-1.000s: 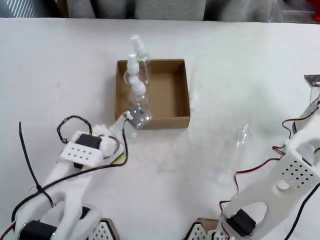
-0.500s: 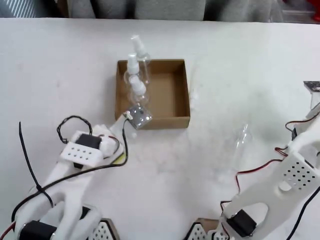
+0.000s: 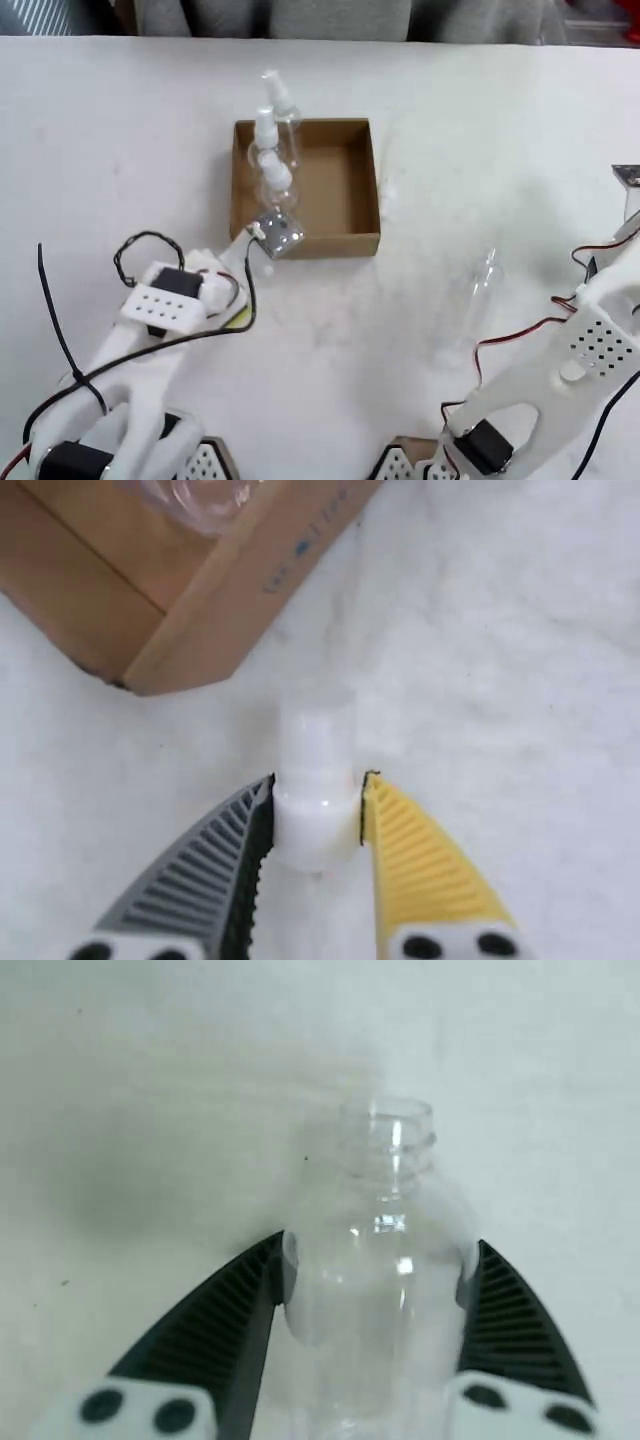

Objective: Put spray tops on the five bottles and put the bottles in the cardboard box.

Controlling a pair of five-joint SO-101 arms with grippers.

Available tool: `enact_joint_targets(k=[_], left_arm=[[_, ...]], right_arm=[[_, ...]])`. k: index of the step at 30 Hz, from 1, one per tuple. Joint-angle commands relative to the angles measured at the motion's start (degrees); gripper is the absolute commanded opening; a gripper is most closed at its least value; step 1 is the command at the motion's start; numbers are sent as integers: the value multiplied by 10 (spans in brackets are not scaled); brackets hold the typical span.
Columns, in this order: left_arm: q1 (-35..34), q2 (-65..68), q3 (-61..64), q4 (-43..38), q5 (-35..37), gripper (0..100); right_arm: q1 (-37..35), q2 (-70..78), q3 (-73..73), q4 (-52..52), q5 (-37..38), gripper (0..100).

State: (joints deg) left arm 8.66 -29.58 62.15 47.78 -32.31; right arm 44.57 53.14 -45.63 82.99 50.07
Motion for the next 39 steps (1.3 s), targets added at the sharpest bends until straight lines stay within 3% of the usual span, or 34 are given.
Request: enact_joint_targets(k=[1,13,19,26,39], left_arm=[[-5,0,-2,-11,-6,84],[-5,0,-2,-11,-6,84],[-5,0,-2,-11,-6,84],[-5,0,-2,-11,-6,84],[-5,0,-2,-10,-6,84]], right_arm=[[-3,4,-35,-3,27,223],[-13,9,-40,-2,42,225],[-15,5,-67,27,43,323],[-15,9,-143,74,46,293],[-35,62,-148,65,67,267]])
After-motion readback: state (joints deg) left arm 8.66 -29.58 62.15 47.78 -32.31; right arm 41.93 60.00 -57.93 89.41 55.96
